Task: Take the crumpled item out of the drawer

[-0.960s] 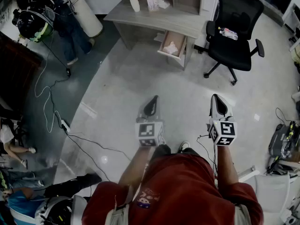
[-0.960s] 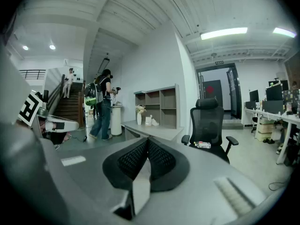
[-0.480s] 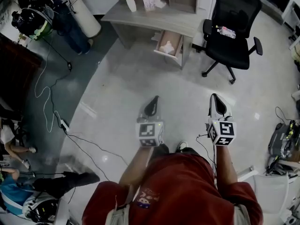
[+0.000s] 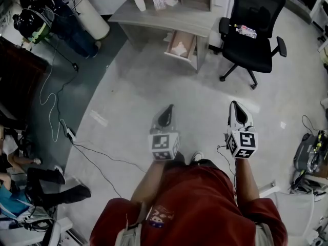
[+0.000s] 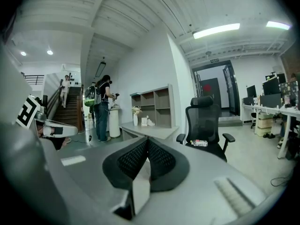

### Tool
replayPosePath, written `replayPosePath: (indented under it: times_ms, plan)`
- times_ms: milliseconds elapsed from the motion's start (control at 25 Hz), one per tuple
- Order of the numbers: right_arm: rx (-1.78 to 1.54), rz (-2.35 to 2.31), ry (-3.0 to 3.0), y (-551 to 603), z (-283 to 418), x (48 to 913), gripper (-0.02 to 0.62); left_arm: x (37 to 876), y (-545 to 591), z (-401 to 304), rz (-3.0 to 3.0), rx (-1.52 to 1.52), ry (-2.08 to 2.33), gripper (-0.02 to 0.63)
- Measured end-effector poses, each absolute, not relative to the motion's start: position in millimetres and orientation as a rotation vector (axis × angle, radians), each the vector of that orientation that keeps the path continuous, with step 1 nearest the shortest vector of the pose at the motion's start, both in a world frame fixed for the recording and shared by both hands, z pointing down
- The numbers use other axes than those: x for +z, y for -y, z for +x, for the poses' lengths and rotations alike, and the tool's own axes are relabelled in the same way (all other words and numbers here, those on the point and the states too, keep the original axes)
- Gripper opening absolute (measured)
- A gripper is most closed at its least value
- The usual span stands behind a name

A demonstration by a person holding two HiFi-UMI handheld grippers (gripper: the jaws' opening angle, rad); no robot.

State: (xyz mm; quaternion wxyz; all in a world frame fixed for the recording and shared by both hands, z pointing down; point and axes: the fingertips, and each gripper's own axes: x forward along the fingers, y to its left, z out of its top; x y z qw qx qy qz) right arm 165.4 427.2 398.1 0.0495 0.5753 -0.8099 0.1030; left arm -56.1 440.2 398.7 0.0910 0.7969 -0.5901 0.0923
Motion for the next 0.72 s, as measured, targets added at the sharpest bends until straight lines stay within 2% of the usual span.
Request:
replayPosePath:
  times_ms: [720]
  plan:
    - [0.347, 1.785, 2.429, -361.7, 168.4, 412.9, 0.0, 416.8, -362.4, -50.9, 2.403, 0.31, 1.681, -0.002]
